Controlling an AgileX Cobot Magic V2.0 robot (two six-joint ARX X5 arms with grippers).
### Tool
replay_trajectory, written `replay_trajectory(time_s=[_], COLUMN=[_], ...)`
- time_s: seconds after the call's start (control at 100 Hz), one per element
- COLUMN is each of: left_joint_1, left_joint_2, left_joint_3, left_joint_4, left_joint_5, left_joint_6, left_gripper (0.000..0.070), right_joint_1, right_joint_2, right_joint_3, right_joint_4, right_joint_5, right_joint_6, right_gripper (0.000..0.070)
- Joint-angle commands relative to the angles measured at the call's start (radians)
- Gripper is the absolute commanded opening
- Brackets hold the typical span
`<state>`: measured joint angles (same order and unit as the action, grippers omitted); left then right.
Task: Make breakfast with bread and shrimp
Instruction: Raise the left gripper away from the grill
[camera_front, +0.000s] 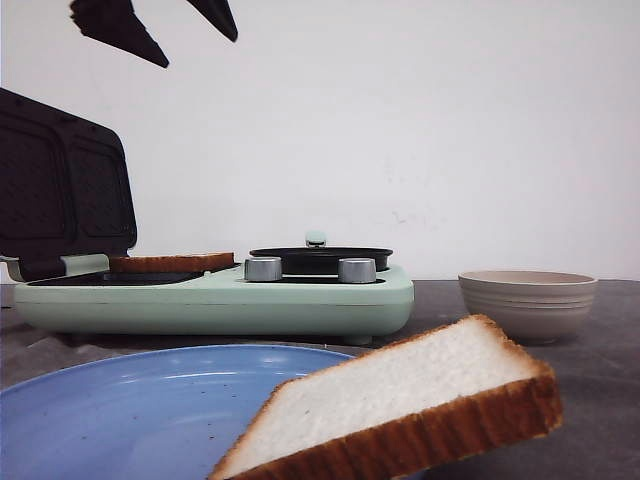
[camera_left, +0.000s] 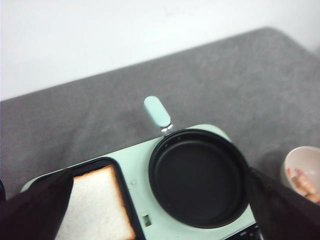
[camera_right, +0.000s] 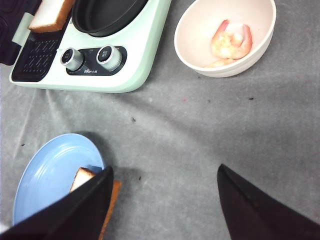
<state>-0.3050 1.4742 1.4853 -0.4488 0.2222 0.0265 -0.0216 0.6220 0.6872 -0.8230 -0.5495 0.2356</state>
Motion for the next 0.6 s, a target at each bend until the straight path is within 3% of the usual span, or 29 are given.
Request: replay_trajectory(time_s=[0.0,0.21,0.39,0.59], left_joint_1=[-0.003,-0.003,-0.002,-0.002], left_joint_2=[-0.047,-0.287,-0.495,-0.682], left_joint_3=[-0.085,-0.370,-0.533,-0.652], left_joint_4=[0.058,0.166,0.157,0.104], left_joint_5=[0.007,-0.006,-0.069,-0.083], left_joint_6=[-0.045,-0.084,-0.107,-0.150], left_gripper=[0.0631,0.0631,0.0631,0.0631], right_joint_1=[0.000,0.001,0.001,0.010], right_joint_2=[-0.004,-0.011,-0.011,-0.008], right_joint_3=[0.008,0.008,0.008,0.005], right_joint_4=[-0.001,-0.019,-0.024,-0.054], right_joint_5=[0.000,0.000,0.000,0.000], right_joint_6=[-0.006,-0.007,-0.006,-0.007], right_gripper=[0.0408,0.0408,0.0408,0.0408])
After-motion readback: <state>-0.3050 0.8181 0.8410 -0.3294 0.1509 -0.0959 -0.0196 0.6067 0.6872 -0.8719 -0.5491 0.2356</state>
